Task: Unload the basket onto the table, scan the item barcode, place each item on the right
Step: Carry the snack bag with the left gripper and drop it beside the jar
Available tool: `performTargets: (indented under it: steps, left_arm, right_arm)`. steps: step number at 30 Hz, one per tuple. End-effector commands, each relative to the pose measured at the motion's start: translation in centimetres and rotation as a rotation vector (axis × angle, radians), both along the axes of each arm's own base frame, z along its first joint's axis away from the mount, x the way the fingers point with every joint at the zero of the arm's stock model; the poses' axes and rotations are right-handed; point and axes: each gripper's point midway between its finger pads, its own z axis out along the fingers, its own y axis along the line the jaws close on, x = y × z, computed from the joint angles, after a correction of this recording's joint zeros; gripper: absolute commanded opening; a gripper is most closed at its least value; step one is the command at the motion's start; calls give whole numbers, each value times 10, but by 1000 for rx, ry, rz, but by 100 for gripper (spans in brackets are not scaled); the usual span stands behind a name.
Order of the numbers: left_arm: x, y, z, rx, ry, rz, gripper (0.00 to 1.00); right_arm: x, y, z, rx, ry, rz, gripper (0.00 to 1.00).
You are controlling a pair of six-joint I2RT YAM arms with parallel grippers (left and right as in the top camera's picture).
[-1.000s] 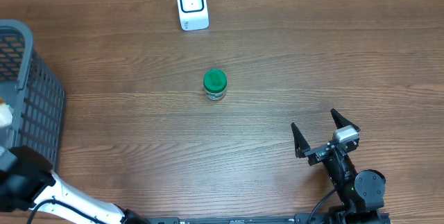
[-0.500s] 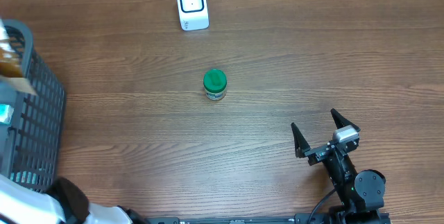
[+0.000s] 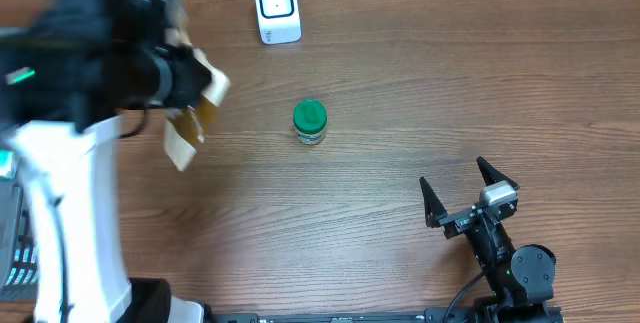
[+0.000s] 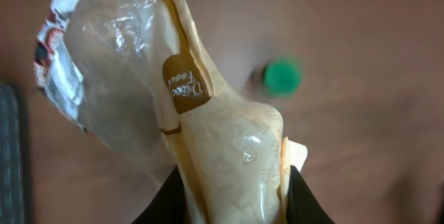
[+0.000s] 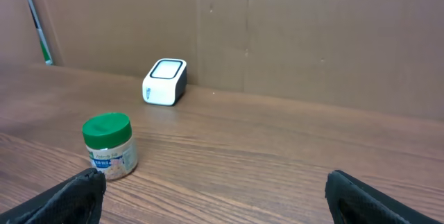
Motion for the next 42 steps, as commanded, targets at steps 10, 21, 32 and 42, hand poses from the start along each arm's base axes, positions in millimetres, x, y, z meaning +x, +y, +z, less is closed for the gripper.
performTargets:
  steps: [10,21,32,42]
  left_arm:
    - [19,-15,-198,430,201,-161,4]
    - [9,-40,-242,311,222,-276,19]
    - [26,-52,-222,323,139,-347,69]
    - [60,-22,-56,172,-103,81,89]
  right_arm:
    - [0,0,-2,6,0,3,100]
    - [0,0,-2,6,0,3,100]
    - [0,0,-2,6,0,3,100]
    - [0,0,-2,6,0,3,100]
